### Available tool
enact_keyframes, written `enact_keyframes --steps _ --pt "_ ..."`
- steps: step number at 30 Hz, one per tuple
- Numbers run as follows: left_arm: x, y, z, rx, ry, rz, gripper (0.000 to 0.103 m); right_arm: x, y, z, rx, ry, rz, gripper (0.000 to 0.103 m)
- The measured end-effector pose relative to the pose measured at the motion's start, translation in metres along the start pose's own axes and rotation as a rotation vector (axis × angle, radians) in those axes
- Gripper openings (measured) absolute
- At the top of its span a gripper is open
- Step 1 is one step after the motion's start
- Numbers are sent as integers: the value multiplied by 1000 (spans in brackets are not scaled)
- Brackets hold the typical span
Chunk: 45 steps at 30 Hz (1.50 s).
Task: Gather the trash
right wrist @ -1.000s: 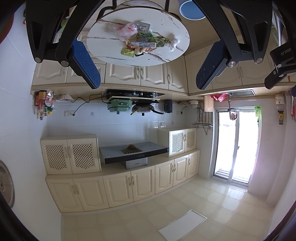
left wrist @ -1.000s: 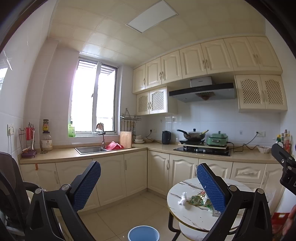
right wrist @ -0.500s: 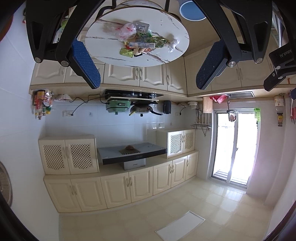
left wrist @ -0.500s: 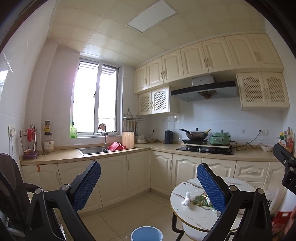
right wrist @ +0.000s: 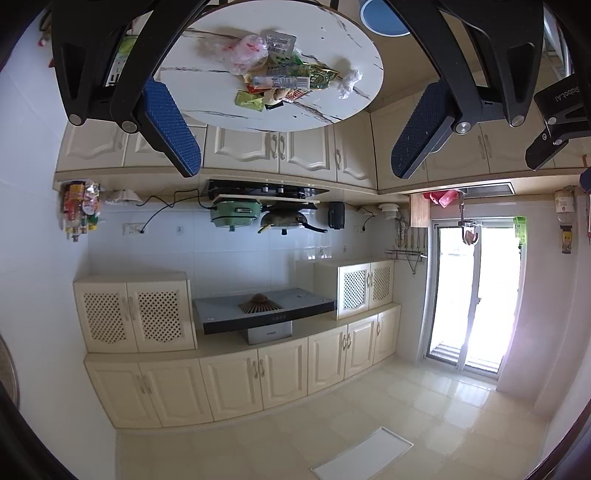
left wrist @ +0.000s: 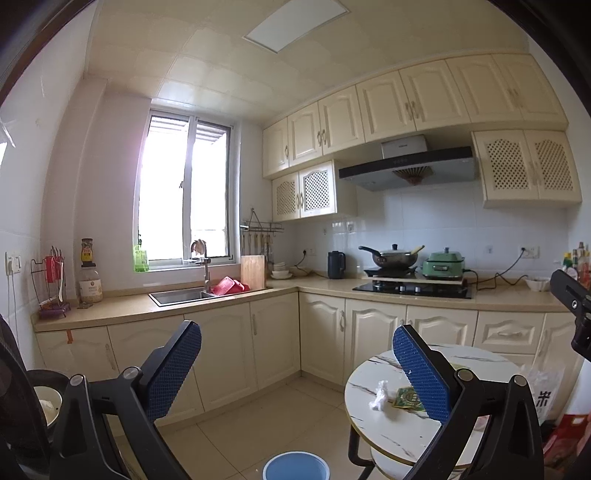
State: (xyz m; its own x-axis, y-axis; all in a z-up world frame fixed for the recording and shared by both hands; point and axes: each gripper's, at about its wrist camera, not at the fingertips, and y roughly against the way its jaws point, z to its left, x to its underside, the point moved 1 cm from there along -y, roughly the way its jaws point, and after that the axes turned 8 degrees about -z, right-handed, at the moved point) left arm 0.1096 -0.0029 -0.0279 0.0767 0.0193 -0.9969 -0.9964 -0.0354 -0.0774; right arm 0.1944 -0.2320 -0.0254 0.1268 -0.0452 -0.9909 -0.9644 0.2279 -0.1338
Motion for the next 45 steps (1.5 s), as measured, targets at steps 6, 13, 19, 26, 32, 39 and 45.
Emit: enact_keyframes --steps 6,13,19,26,32,39,45 --pt "-2 -35 4 30 13 26 102 8 -20 5 11 7 36 103" --pt "-14 -66 31 78 21 32 102 3 -33 11 52 7 47 103" --pt "-17 -83 76 127 29 44 102 1 -34 29 100 41 73 103" --pt "-16 -100 121 147 35 57 102 -2 -36 32 155 36 86 103" --pt "-15 -125 119 143 46 80 102 5 -43 24 174 40 82 103" --pt "3 -187 60 194 18 201 102 44 -81 -10 199 78 174 103" --pt "49 -253 -7 256 -35 384 102 139 -132 -64 216 47 420 103"
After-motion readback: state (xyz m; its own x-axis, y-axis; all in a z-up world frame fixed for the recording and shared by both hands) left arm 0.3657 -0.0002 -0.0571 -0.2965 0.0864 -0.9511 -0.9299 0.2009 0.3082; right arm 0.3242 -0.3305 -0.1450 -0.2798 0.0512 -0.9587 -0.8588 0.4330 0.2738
